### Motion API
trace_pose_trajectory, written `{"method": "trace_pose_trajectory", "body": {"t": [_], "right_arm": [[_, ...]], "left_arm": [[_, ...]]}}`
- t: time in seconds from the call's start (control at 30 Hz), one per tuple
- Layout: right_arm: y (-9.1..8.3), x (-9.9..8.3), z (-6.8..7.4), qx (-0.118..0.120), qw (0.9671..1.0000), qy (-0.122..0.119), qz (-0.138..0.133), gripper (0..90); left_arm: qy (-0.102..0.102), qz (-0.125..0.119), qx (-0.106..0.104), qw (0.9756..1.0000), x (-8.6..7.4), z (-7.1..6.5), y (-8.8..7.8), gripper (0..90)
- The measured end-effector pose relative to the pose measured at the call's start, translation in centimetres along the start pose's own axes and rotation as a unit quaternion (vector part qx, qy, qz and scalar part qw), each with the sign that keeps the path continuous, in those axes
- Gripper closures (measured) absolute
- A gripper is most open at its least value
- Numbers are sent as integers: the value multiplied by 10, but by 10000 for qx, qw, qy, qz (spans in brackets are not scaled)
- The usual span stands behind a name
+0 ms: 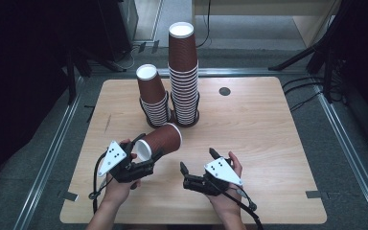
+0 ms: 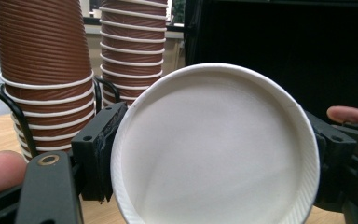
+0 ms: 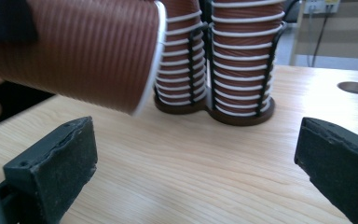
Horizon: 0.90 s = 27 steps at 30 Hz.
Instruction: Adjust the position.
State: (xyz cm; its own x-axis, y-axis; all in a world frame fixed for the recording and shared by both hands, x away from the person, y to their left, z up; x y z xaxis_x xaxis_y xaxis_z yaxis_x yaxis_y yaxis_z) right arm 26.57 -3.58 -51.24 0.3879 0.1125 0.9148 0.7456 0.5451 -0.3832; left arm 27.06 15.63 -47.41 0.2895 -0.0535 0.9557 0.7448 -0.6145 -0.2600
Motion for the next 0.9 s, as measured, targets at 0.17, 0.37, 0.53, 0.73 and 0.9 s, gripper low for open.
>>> {"method": "trace_pose_trajectory", "body": {"t": [0.17,0.37,0.53,0.73,0.9], "right_arm": [[1,-1,6,89,9998,171,2,0],[0,3,9,240,9970,727,-73,0],[0,6,10,414,9917,1216,-96,0],[2,12,11,606,9801,1873,-255,0],[4,15,13,849,9676,2367,-243,0]], "left_arm": [[18,-14,21,10000,-1,-1,0,220],[-27,-83,76,9999,-1,3,0,220],[-15,-132,100,9999,-2,3,0,220],[-16,-192,109,9998,-2,2,1,220],[-122,-249,99,9996,-2,3,1,220]]}}
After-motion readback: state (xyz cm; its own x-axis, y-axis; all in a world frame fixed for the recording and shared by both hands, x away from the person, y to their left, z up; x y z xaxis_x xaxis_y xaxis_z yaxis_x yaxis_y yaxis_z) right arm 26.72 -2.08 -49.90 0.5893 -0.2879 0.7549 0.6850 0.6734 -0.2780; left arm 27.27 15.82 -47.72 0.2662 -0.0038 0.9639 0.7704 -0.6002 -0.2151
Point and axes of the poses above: each handheld gripper's, and its own axes: y roughly forward along the jaws, x roughly out of its top, z roughly to its left, the point moved 6 cm from there along y, roughly forward along the jaws, and after that the axes turned 10 degrees about z, right-handed, at the moved point
